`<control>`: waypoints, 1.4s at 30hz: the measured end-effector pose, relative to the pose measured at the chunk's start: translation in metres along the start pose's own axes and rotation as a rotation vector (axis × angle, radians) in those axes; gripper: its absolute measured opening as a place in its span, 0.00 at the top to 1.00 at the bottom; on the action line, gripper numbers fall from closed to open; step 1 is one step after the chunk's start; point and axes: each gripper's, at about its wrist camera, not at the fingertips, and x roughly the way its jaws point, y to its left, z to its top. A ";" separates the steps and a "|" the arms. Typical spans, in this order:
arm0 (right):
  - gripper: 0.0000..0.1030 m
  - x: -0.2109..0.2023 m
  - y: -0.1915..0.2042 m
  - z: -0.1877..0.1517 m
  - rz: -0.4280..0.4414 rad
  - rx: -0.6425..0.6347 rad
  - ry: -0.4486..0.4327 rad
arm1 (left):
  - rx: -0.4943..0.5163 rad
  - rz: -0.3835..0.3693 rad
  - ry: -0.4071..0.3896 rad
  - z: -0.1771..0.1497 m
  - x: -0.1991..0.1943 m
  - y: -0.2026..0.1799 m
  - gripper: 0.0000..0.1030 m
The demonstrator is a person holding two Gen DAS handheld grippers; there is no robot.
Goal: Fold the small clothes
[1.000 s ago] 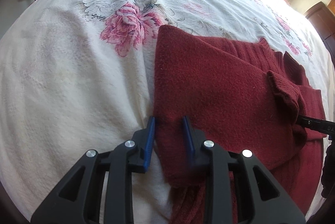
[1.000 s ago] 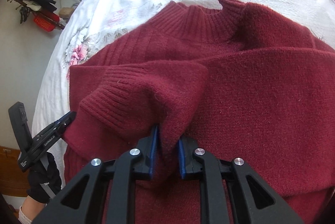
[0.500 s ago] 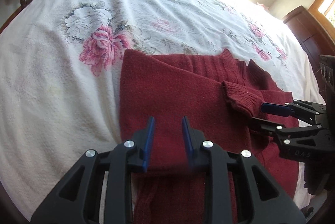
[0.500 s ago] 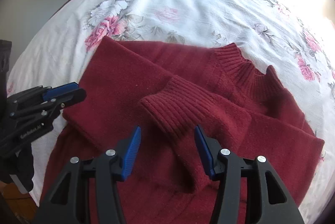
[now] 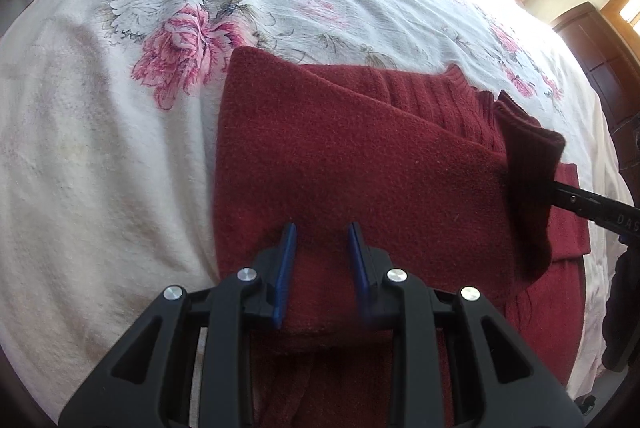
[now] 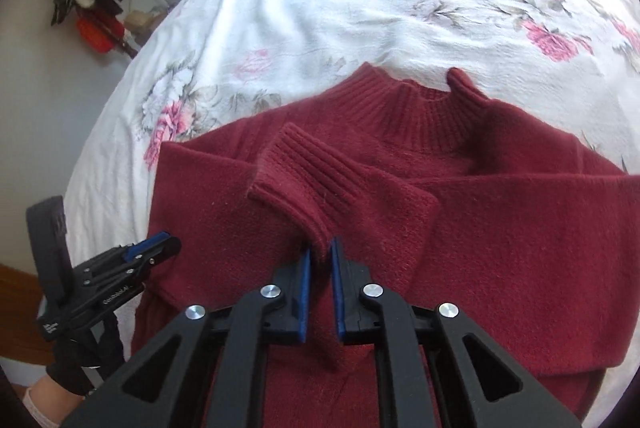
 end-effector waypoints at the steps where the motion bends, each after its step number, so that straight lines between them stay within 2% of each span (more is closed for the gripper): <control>1: 0.91 -0.008 -0.010 -0.002 0.009 0.023 -0.011 | 0.002 0.005 -0.001 0.000 0.001 -0.001 0.74; 5: 0.91 -0.030 -0.052 -0.012 0.007 0.104 -0.035 | 0.001 0.017 -0.005 0.000 0.003 -0.001 0.74; 9: 0.90 -0.032 -0.087 -0.026 -0.029 0.142 -0.016 | 0.018 0.037 -0.013 -0.001 0.004 -0.004 0.74; 10: 0.87 -0.030 -0.094 -0.030 -0.030 0.157 -0.003 | 0.024 0.043 -0.015 -0.002 0.004 -0.005 0.74; 12: 0.72 -0.024 -0.107 -0.040 -0.046 0.187 0.033 | 0.030 0.050 -0.016 -0.003 0.005 -0.006 0.74; 13: 0.60 -0.021 -0.114 -0.045 -0.046 0.206 0.037 | 0.032 0.051 -0.015 -0.002 0.005 -0.006 0.74; 16: 0.59 -0.024 -0.132 -0.055 0.051 0.273 0.005 | 0.061 0.057 -0.011 -0.002 0.001 -0.008 0.73; 18: 0.53 -0.029 -0.141 -0.056 0.110 0.327 -0.023 | 0.073 0.056 -0.017 -0.002 -0.007 -0.011 0.71; 19: 0.50 -0.030 -0.144 -0.054 0.120 0.338 -0.034 | 0.069 0.043 -0.028 -0.001 -0.012 -0.012 0.67; 24: 0.49 -0.016 -0.148 -0.036 0.101 0.354 -0.017 | 0.070 0.009 -0.066 0.006 -0.022 -0.023 0.62; 25: 0.51 -0.013 -0.146 -0.031 0.087 0.347 -0.020 | 0.076 0.011 -0.062 0.007 -0.019 -0.027 0.62; 26: 0.60 -0.012 -0.144 -0.027 0.067 0.340 -0.025 | 0.081 0.013 -0.058 0.007 -0.017 -0.030 0.62; 27: 0.65 -0.011 -0.142 -0.023 0.057 0.334 -0.029 | 0.085 0.011 -0.056 0.007 -0.015 -0.033 0.62; 29: 0.89 -0.015 -0.137 -0.017 0.045 0.312 -0.043 | 0.095 0.015 -0.054 0.008 -0.009 -0.038 0.62; 30: 0.93 -0.021 -0.134 -0.015 0.045 0.296 -0.063 | 0.099 0.021 -0.052 0.009 -0.006 -0.039 0.62; 33: 0.93 -0.044 -0.128 -0.015 0.048 0.253 -0.131 | 0.089 0.031 -0.044 0.008 0.002 -0.035 0.62; 35: 0.93 -0.053 -0.129 -0.021 0.038 0.241 -0.147 | 0.082 0.031 -0.044 0.008 0.005 -0.032 0.62; 39: 0.93 -0.034 -0.145 -0.035 -0.023 0.251 -0.083 | 0.097 0.053 -0.042 0.005 0.011 -0.031 0.61; 42: 0.93 -0.014 -0.152 -0.045 -0.032 0.274 -0.052 | 0.105 0.068 -0.034 0.006 0.017 -0.031 0.61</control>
